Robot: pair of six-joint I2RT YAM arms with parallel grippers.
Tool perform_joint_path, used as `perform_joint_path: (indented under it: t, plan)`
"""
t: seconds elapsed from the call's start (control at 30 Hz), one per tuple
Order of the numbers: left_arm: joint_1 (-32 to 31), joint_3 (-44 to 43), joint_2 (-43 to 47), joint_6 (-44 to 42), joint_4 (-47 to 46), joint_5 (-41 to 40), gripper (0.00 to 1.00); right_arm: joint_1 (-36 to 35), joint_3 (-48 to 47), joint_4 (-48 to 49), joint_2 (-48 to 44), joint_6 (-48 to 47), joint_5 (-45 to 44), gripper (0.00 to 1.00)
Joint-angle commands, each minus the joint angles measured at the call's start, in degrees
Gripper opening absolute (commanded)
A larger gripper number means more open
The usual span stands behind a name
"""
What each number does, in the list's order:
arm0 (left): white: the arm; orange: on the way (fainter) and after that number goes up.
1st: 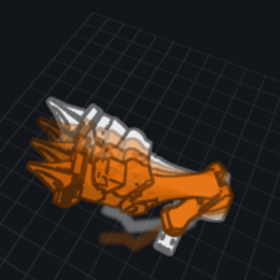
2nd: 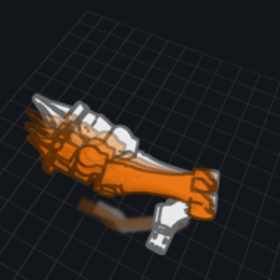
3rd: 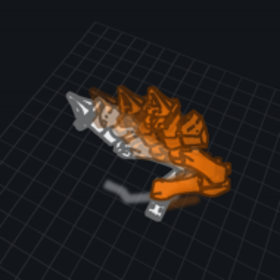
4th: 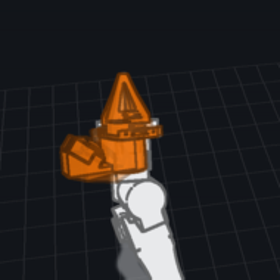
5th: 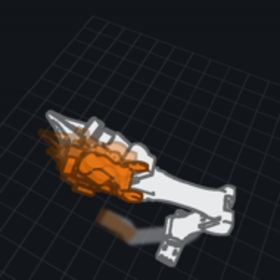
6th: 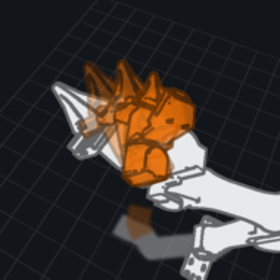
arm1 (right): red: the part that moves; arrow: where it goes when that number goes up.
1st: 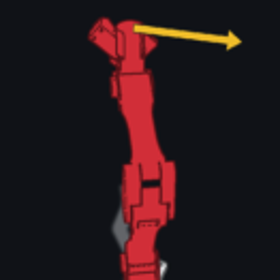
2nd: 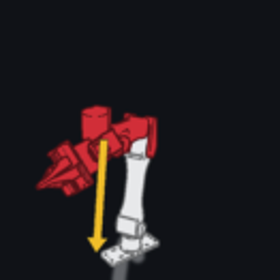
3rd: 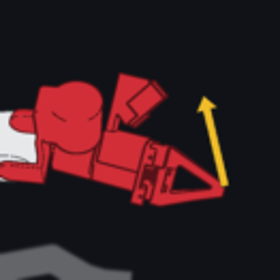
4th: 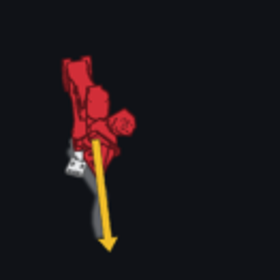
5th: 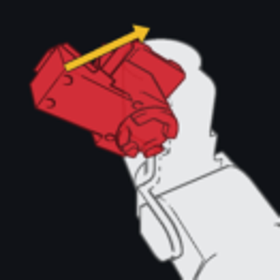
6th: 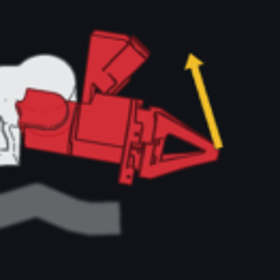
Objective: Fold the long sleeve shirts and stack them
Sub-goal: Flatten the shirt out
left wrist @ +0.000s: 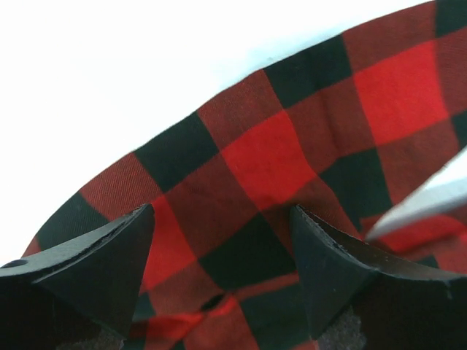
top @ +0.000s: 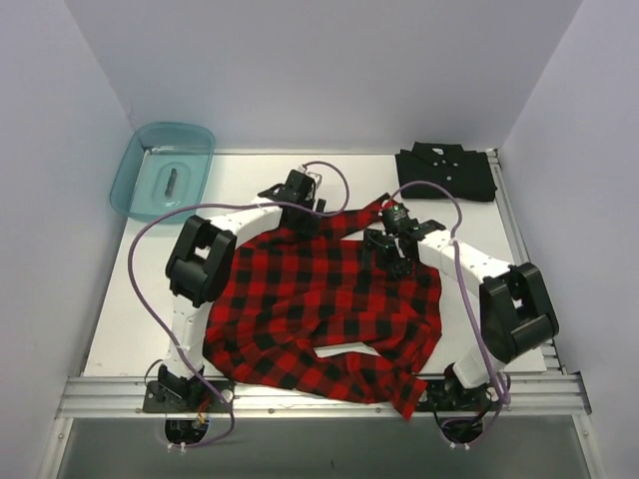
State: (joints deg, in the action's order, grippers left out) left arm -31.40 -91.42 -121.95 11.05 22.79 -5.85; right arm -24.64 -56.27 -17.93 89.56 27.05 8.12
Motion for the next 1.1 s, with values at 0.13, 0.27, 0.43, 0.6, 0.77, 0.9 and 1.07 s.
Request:
perform_joint_path:
  t: [0.13,0.27,0.43,0.6,0.77,0.9,1.07]
  plan:
    - [0.72,-4.91,-5.92,1.17,-1.43,-6.45,0.64,-0.67,2.04,0.79,4.66,1.34,-0.65,0.69]
    - [4.05,-7.19,-8.12,2.31,-1.08,-9.53,0.36,0.03,3.09,0.71,6.59,1.95,-1.18,0.69]
    - [8.54,-13.68,-9.88,3.89,-0.81,-12.43,0.36,2.22,3.8,0.79,8.44,1.78,-1.0,0.68]
    - [11.35,-21.16,-12.78,2.84,-0.9,-14.8,0.37,5.65,1.96,0.18,7.74,0.55,-0.13,0.68]
    - [11.01,-24.52,-9.73,0.2,-0.9,-13.49,0.64,7.41,-1.29,-1.22,3.36,-1.82,0.41,0.68]
    - [9.69,-15.59,1.25,3.35,-1.69,-13.05,0.92,9.78,-3.41,-2.81,0.18,-2.88,0.32,0.68]
    - [7.67,-0.81,19.42,11.17,1.99,-12.7,0.97,14.35,-5.25,-3.51,0.87,-3.58,-1.26,0.66]
